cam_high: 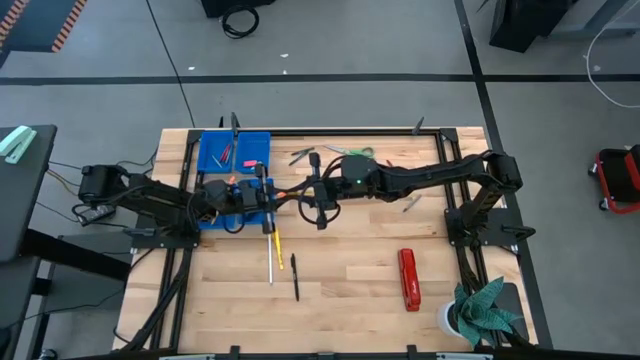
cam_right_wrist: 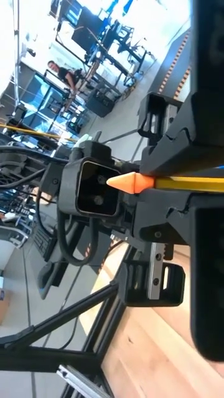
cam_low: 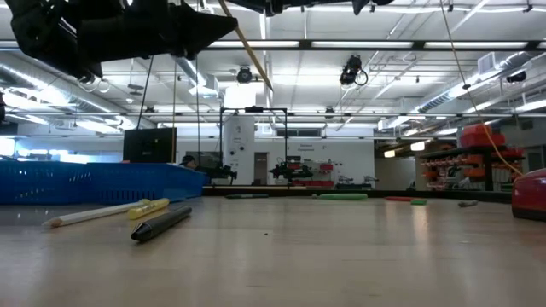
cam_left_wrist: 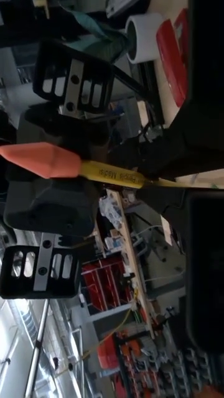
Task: Sort crayons/erasers/pens/pencils in bins
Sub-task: Put the yellow pencil into the bottom left blue bin
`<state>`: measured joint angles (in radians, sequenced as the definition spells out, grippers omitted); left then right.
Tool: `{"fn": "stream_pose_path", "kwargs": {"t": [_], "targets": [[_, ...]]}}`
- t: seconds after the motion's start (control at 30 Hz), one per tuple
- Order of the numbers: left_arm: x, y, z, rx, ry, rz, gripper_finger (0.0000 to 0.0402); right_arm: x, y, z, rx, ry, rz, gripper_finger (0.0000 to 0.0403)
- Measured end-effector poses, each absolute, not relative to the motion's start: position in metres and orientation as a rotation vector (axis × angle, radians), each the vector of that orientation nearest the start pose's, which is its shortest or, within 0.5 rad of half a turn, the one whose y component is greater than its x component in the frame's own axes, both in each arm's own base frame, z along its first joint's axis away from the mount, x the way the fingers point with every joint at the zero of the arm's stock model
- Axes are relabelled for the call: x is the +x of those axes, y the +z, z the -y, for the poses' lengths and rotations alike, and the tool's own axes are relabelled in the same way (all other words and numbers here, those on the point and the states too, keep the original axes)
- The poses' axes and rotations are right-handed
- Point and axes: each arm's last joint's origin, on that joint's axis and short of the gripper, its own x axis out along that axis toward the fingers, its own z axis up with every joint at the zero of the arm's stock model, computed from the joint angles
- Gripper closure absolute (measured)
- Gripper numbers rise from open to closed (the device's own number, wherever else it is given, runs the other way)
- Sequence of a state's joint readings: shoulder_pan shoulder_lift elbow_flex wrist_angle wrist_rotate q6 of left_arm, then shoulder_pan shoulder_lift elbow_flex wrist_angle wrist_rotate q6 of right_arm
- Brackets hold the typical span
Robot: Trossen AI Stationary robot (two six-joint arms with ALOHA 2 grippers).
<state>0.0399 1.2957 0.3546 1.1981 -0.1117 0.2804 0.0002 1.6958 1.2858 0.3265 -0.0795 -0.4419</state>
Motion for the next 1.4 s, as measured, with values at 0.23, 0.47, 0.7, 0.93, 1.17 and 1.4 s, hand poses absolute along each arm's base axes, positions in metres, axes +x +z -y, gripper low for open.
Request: {"fn": "stream_pose_path", "kwargs": {"t": [0.23, 0.47, 0.7, 0.93, 1.17, 1.4], "targets": [[0.234, 0.215, -0.015, 0.28, 0.269, 0.168, 0.0383, 0.397, 0.309, 0.0, -0.454, 0.018, -0.139, 0.0358], [0.244, 0.222, -0.019, 0.284, 0.35, 0.028, 0.0383, 0.396, 0.306, 0.003, -0.496, -0.096, -0.216, 0.0357], [0.26, 0.233, -0.02, 0.262, 0.346, -0.178, 0.0386, 0.382, 0.318, 0.003, -0.496, -0.111, -0.259, 0.0357], [0.262, 0.238, -0.013, 0.266, 0.315, -0.179, 0.0394, 0.363, 0.343, 0.003, -0.429, -0.124, -0.208, 0.0357], [0.256, 0.241, -0.014, 0.299, 0.371, -0.21, 0.0397, 0.346, 0.357, 0.002, -0.325, -0.089, -0.207, 0.0359], [0.236, 0.259, -0.013, 0.3, 0.402, -0.202, 0.0382, 0.35, 0.357, 0.002, -0.252, -0.07, -0.17, 0.036]]}}
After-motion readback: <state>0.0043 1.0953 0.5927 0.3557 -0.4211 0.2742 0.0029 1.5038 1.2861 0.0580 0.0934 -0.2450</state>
